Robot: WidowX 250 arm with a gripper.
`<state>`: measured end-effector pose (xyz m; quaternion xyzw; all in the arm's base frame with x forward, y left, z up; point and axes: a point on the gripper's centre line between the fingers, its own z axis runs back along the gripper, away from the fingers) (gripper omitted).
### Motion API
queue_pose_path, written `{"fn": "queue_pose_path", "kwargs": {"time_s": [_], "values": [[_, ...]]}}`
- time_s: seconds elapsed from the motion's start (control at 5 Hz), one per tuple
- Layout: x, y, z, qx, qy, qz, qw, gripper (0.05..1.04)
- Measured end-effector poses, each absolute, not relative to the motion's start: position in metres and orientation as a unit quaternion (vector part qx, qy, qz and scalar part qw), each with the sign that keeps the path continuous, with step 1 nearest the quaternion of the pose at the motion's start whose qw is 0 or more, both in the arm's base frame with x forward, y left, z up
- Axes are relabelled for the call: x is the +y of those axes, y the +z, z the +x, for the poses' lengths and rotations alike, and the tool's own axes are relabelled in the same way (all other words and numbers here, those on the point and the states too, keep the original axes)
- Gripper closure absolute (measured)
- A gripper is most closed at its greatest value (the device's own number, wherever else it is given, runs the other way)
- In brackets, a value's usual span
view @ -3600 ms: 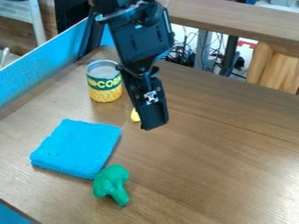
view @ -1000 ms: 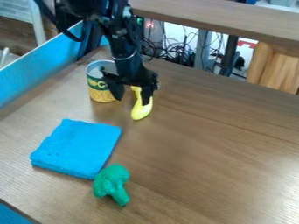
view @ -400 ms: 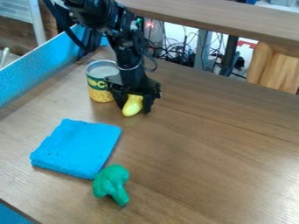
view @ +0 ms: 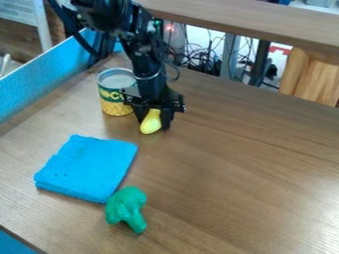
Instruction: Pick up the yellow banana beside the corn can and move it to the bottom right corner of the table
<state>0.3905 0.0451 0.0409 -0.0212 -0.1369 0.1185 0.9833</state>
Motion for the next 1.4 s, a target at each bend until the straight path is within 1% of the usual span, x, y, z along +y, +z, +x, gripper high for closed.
{"fn": "queue_pose_path", "kwargs": {"time_s": [0.2,0.4,0.6,0.8,1.0,1.2,1.4], "values": [[0.038,0.076,0.388,-0.171,0.094,-0.041,0.980,0.481],[0.026,0.103,0.383,-0.190,0.033,-0.067,0.979,0.481],[-0.002,0.107,0.372,-0.191,-0.046,-0.080,0.977,0.481],[-0.059,0.101,0.346,-0.179,-0.182,-0.089,0.963,0.481],[-0.106,0.092,0.315,-0.172,-0.280,-0.082,0.941,0.481],[-0.144,0.084,0.282,-0.165,-0.347,-0.077,0.920,0.481],[-0.169,0.070,0.251,-0.152,-0.386,-0.071,0.907,0.481]]}}
